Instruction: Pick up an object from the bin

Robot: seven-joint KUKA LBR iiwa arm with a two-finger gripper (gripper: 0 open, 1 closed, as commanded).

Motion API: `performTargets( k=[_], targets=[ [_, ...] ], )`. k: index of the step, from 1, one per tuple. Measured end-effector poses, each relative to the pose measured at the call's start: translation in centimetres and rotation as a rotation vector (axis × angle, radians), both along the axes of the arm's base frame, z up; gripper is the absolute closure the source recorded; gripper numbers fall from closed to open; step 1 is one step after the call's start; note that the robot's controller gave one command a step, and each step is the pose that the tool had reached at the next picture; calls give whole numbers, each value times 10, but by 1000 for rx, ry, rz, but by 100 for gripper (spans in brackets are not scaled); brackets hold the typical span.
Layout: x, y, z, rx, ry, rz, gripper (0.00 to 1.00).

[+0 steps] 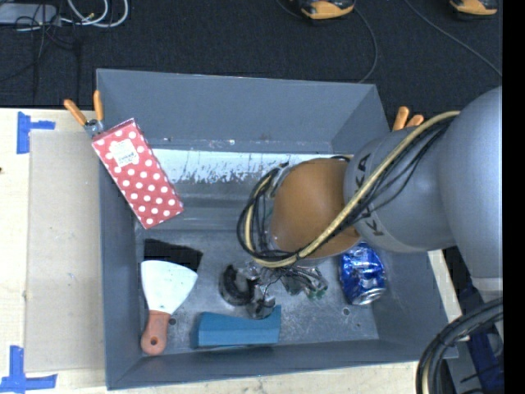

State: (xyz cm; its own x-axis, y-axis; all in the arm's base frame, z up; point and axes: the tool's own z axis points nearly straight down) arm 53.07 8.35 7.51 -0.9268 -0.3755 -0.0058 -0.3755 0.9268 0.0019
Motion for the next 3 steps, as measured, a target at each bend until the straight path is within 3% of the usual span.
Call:
performTargets(
  k=[3],
  targets=[
    [-4, 1, 20, 0, 1, 4, 100]
  ],
)
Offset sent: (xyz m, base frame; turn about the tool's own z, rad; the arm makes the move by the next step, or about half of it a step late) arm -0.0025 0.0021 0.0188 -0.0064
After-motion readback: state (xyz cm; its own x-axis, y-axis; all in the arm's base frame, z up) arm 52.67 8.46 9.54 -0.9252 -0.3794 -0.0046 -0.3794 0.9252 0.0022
